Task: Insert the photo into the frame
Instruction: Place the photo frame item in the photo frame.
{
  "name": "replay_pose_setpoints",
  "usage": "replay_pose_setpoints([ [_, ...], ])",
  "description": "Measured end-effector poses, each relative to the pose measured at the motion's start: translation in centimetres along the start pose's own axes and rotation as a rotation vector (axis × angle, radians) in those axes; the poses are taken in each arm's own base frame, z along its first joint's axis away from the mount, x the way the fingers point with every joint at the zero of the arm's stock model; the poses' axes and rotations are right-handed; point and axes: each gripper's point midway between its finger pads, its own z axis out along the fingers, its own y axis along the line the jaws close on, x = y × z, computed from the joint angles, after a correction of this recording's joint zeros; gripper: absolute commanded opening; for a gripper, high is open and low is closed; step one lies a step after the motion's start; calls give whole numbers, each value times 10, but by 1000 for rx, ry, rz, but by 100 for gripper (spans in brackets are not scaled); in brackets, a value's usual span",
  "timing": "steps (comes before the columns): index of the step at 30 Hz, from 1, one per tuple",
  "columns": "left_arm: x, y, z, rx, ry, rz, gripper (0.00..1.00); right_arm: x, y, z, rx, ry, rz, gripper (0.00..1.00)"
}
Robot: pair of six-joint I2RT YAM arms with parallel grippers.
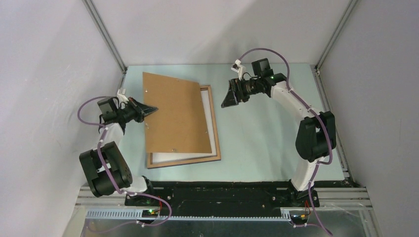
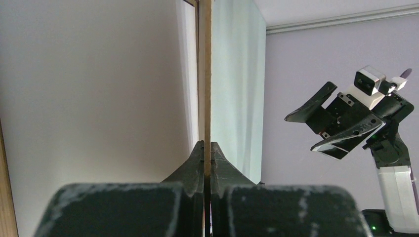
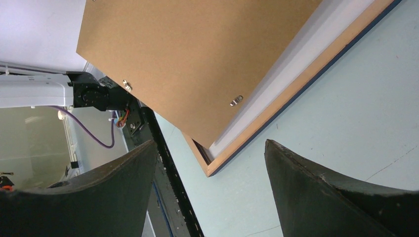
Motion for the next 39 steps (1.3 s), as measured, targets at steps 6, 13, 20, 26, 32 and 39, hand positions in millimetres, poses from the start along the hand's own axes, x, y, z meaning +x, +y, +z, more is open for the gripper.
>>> replay_pose_setpoints([
  [6, -3, 1, 3, 7, -4, -14, 0, 1, -2, 1, 1, 3, 4, 83],
  [13, -3, -3, 6, 20, -1, -11, 0, 1, -2, 1, 2, 4, 5, 83],
  [20, 2, -5, 10, 25, 16, -11, 0, 5, -4, 2, 4, 11, 14, 83],
  [26, 7, -6, 15, 30, 37, -9, 0, 7, -5, 3, 4, 13, 10, 83],
  [32, 9, -3, 19, 24, 45, -14, 0, 7, -5, 3, 4, 14, 8, 83],
  [39, 10, 0, 22, 17, 55, -24, 0, 7, -5, 3, 4, 14, 5, 83],
])
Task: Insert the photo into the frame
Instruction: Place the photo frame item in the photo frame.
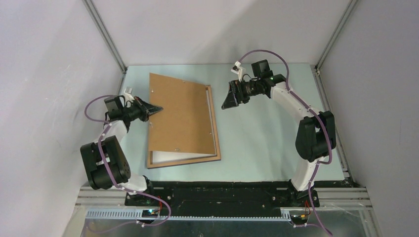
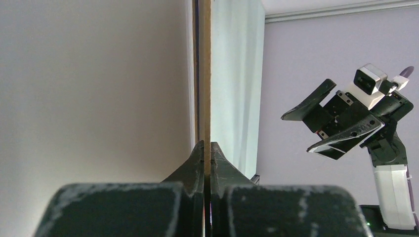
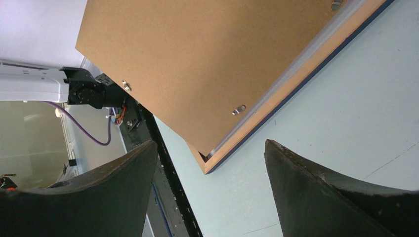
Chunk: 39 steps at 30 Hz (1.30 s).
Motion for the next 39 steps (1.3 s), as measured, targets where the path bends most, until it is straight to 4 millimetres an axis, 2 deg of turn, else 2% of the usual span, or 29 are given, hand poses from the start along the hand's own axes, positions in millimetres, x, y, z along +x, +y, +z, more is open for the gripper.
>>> replay_pose_setpoints([
  [39, 6, 5, 10, -26, 39, -7, 0, 9, -6, 2, 15, 16, 10, 83],
])
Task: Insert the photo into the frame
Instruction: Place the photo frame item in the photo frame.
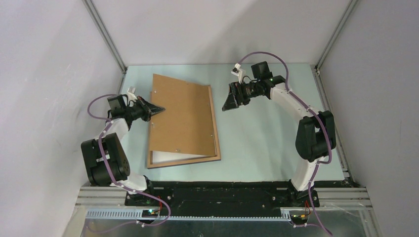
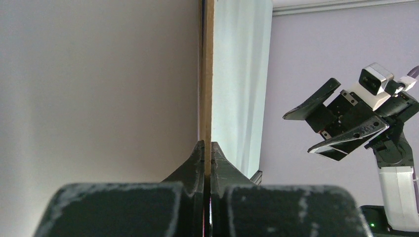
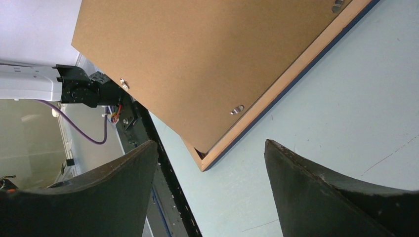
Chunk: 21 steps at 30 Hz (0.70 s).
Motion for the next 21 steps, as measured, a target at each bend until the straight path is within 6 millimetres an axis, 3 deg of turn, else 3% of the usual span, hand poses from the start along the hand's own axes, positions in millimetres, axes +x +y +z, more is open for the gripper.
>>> replay_pose_setpoints([
  [21, -2, 0, 0, -12, -16, 4, 0, 1, -1, 0, 4, 2, 3, 83],
])
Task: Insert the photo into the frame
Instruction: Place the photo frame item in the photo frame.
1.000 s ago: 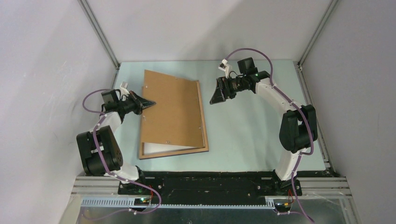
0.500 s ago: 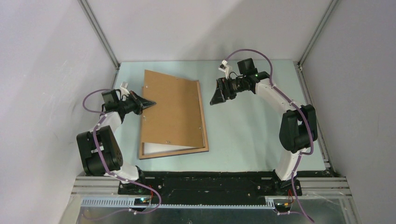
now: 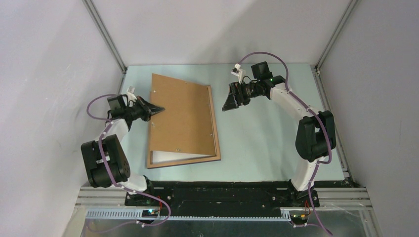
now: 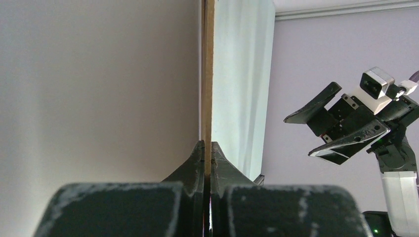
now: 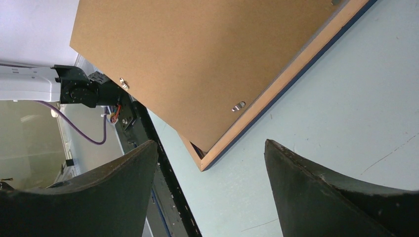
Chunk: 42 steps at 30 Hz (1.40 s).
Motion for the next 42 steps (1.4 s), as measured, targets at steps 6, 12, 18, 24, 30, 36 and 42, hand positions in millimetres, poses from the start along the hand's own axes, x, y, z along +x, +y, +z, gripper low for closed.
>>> replay_pose_setpoints([
  [6, 1, -4, -3, -2, -15, 6, 0, 0, -1, 0, 4, 0, -1, 83],
  [12, 1, -4, -3, -3, -17, -1, 0, 0, 0, 1, 4, 2, -2, 83],
  [18, 1, -4, -3, -3, -16, -1, 0, 1, 0, 1, 9, 3, -3, 83],
  [24, 4, -3, -4, -3, -13, -2, 0, 1, -1, 2, 12, 4, -4, 83],
  [30, 10, -2, -3, -5, -4, -3, 0, 1, -1, 2, 12, 4, -4, 83],
  [36, 11, 0, -3, -11, -6, -6, 0, 1, 0, 2, 11, 4, -4, 83],
  [42, 11, 0, -3, -11, -5, -5, 0, 1, 0, 2, 11, 4, -4, 83],
])
